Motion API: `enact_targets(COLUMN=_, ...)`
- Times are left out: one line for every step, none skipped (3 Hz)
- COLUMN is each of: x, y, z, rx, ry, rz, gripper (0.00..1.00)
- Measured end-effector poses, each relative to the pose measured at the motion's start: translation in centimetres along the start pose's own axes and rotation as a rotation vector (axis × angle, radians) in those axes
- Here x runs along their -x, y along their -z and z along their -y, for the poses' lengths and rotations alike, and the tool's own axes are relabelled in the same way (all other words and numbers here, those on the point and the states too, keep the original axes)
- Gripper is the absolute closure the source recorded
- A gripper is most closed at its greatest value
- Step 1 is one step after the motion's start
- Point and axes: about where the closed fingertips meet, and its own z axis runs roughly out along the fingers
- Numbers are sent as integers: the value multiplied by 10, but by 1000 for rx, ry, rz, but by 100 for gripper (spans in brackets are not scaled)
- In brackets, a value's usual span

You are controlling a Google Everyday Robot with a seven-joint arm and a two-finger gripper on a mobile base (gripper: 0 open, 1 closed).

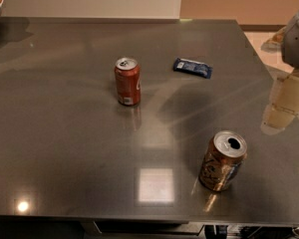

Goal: Pick rxbar blueberry

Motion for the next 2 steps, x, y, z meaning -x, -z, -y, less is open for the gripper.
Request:
enact_targets(x=0, y=0, z=0, rx=0, ry=0, rz=0, gripper=0)
enact_targets(x=2, y=-1, z=6, rx=3, ry=-1, rz=2, gripper=0)
